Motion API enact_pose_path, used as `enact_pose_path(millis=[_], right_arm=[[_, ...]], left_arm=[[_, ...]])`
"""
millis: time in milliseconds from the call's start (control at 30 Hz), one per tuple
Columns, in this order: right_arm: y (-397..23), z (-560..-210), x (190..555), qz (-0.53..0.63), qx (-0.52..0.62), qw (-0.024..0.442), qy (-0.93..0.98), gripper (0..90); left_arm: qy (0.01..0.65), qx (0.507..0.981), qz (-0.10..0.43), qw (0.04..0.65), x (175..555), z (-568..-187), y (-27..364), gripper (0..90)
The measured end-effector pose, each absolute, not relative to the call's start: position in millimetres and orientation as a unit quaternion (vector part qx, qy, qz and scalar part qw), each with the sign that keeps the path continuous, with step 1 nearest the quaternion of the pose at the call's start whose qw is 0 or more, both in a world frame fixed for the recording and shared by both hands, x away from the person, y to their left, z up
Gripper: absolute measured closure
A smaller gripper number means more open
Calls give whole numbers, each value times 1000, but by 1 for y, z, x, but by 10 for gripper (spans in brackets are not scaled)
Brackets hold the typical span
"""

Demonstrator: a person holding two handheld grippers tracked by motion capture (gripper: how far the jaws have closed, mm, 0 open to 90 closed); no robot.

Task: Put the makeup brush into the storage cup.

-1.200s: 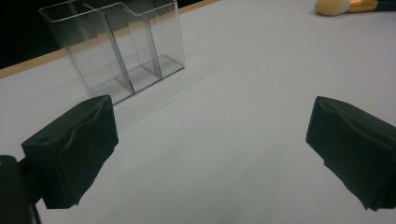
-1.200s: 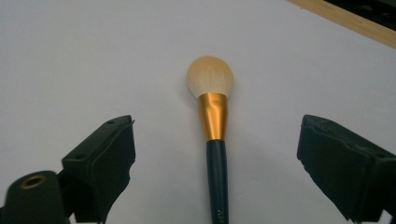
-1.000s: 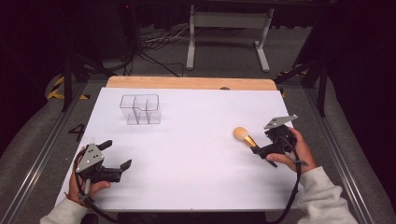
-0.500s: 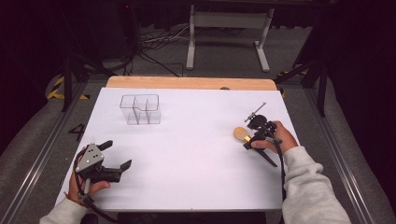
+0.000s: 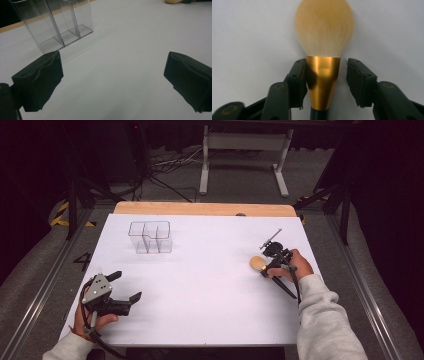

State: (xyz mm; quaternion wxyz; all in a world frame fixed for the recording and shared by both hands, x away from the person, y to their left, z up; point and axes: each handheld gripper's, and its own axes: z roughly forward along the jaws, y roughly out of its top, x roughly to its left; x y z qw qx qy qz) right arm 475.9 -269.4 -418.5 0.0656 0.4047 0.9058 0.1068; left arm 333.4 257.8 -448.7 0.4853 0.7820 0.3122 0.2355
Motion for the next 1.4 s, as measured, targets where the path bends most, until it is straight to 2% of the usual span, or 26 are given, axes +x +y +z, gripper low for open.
enact_pose_path(millis=[67,267,467,900,1300,1400], right_arm=[[-270,-418,475,114,402,66,906,618],[-276,-415,471,154,410,66,897,623],[-287,-390,455,264,419,92,864,625],[-299,-368,427,393,411,142,810,626],[-288,-360,406,511,365,199,752,626],[-283,-359,404,526,357,200,746,626]], left_arm=[[312,782,235,486,333,-449,258,27],[318,779,232,488,334,-449,258,33],[323,776,231,490,334,-449,258,39],[325,776,231,488,335,-449,258,40],[328,763,213,515,340,-442,254,42],[322,764,210,518,344,-437,249,45]])
